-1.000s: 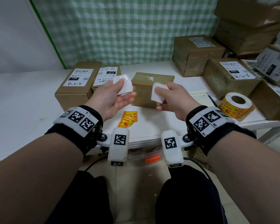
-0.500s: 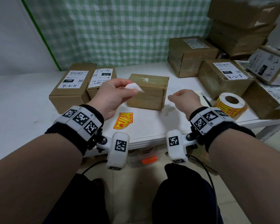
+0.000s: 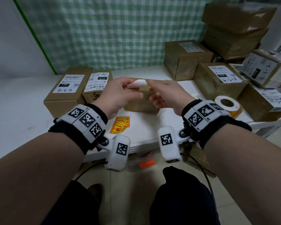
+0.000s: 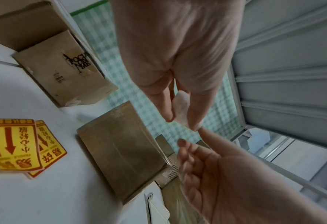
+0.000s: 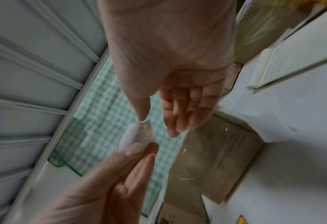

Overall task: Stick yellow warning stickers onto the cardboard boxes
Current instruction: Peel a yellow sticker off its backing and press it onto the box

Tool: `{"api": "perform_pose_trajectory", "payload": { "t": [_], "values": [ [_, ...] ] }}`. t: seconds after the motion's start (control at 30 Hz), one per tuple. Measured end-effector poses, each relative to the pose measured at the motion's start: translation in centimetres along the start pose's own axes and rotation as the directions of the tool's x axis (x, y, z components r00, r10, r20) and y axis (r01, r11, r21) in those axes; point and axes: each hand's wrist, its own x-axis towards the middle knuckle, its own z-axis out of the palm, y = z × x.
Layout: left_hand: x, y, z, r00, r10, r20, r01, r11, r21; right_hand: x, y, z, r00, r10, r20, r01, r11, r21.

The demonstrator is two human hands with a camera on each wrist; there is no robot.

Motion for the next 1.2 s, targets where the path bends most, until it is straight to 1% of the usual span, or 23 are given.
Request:
{"api": "perform_pose_trajectory", "payload": {
  "t": [0.03, 0.07, 0.1, 0.2, 0.33, 0.4, 0.47, 0.5, 0.57, 0.6, 0.7, 0.77, 0.83, 0.97, 1.1, 1.2],
  "values": [
    [0.2, 0.0, 0.1, 1.000, 0.012, 0.006, -0.012, 1.000, 0.010, 0.0, -0.3, 0.2, 0.998, 0.018, 0.055, -0.021, 0.998, 0.054],
    [0.5, -0.1, 0.3, 1.000, 0.021, 0.009, -0.022, 1.000, 0.018, 0.1, -0.5, 0.2, 0.997, 0.020, 0.081, -0.030, 0.993, 0.117],
    [0.8, -0.1, 0.4, 1.000, 0.027, 0.009, -0.027, 0.999, 0.027, 0.3, -0.6, 0.3, 0.997, 0.014, 0.079, -0.027, 0.984, 0.176],
    [1.7, -0.2, 0.6, 0.998, 0.038, 0.040, -0.040, 0.998, 0.044, 1.2, -0.9, 0.2, 0.999, -0.025, 0.020, 0.019, 0.967, 0.254],
    [3.3, -0.2, 0.7, 0.998, 0.036, 0.059, -0.041, 0.995, 0.091, 2.7, -1.1, -0.3, 0.997, -0.045, -0.057, 0.059, 0.963, 0.262],
    [4.1, 0.1, 0.8, 0.994, 0.057, 0.094, -0.068, 0.990, 0.122, 3.7, -1.1, -0.3, 0.990, -0.050, -0.131, 0.078, 0.972, 0.220],
    [5.0, 0.2, 0.9, 0.990, 0.076, 0.117, -0.096, 0.980, 0.176, 4.9, -0.8, -0.1, 0.964, -0.071, -0.257, 0.108, 0.985, 0.131],
    [5.5, 0.1, 0.8, 0.989, 0.083, 0.124, -0.108, 0.971, 0.213, 5.5, -0.6, 0.1, 0.947, -0.081, -0.311, 0.112, 0.990, 0.081],
    [6.3, -0.5, 0.6, 0.985, 0.096, 0.143, -0.139, 0.934, 0.330, 6.5, -0.2, 0.4, 0.927, -0.090, -0.363, 0.100, 0.995, 0.009],
    [6.6, -1.0, 0.4, 0.984, 0.093, 0.155, -0.147, 0.909, 0.389, 6.9, 0.2, 0.5, 0.924, -0.093, -0.372, 0.091, 0.996, -0.023],
    [7.2, -2.7, 0.0, 0.977, 0.028, 0.211, -0.140, 0.830, 0.540, 7.7, 1.2, 1.0, 0.922, -0.103, -0.374, 0.074, 0.993, -0.091],
    [7.3, -3.4, -0.1, 0.967, 0.018, 0.252, -0.173, 0.774, 0.610, 7.8, 1.4, 1.2, 0.917, -0.121, -0.380, 0.073, 0.988, -0.139],
    [7.5, -3.9, -0.2, 0.964, 0.035, 0.265, -0.206, 0.732, 0.650, 7.8, 1.4, 1.2, 0.913, -0.133, -0.386, 0.070, 0.983, -0.172],
    [7.8, -4.6, -0.3, 0.959, 0.030, 0.281, -0.231, 0.654, 0.720, 7.7, 1.6, 1.1, 0.916, -0.155, -0.370, 0.078, 0.974, -0.214],
    [7.9, -5.3, 0.0, 0.955, -0.025, 0.295, -0.219, 0.610, 0.762, 7.6, 1.9, 1.1, 0.920, -0.194, -0.341, 0.095, 0.953, -0.288],
    [7.8, -5.5, 0.3, 0.953, -0.069, 0.296, -0.214, 0.539, 0.814, 7.7, 2.1, 1.2, 0.917, -0.263, -0.301, 0.125, 0.903, -0.411]
  ]
}}
